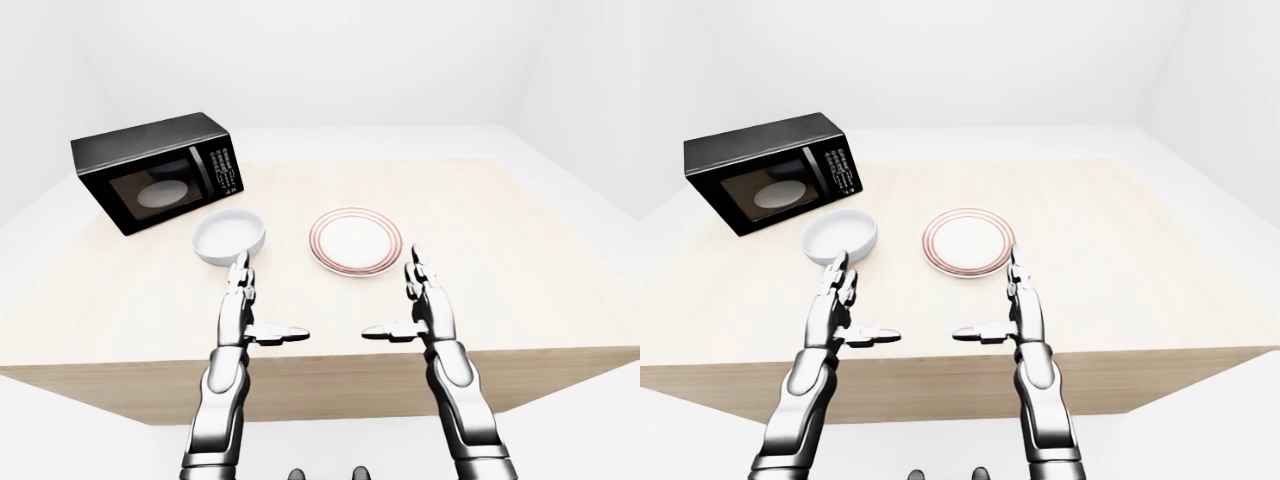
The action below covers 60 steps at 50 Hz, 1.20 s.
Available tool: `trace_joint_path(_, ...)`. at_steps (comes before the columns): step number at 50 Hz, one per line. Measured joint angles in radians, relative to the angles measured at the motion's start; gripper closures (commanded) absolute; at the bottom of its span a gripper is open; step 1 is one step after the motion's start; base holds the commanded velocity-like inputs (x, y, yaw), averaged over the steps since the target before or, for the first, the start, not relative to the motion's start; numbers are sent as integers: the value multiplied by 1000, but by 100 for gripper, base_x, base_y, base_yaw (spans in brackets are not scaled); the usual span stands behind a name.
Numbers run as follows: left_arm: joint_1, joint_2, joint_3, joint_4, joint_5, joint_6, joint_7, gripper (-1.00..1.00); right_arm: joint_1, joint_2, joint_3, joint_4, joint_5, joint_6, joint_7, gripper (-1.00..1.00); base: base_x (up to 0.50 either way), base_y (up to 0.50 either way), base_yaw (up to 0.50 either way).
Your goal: Pick up the white bowl and put it on the plate.
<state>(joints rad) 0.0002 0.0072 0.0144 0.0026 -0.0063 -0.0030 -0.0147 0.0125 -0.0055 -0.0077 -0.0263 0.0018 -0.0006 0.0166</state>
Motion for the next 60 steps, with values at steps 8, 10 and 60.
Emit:
trace_joint_path(8, -2, 7, 13, 4, -5, -1, -12, -100, 13, -3, -1, -38, -8, 3, 17, -100, 0, 0, 0)
trace_joint_path(10, -1, 8, 15, 4, -6, -1, -14, -100, 15, -4, 0, -45, -11, 4, 20, -100, 0, 0, 0)
trace_joint_path(60, -1, 14, 24, 4, -6, 1, -23, -100, 24, 1, 15, -78, -52, 28, 26, -100, 0, 35, 0)
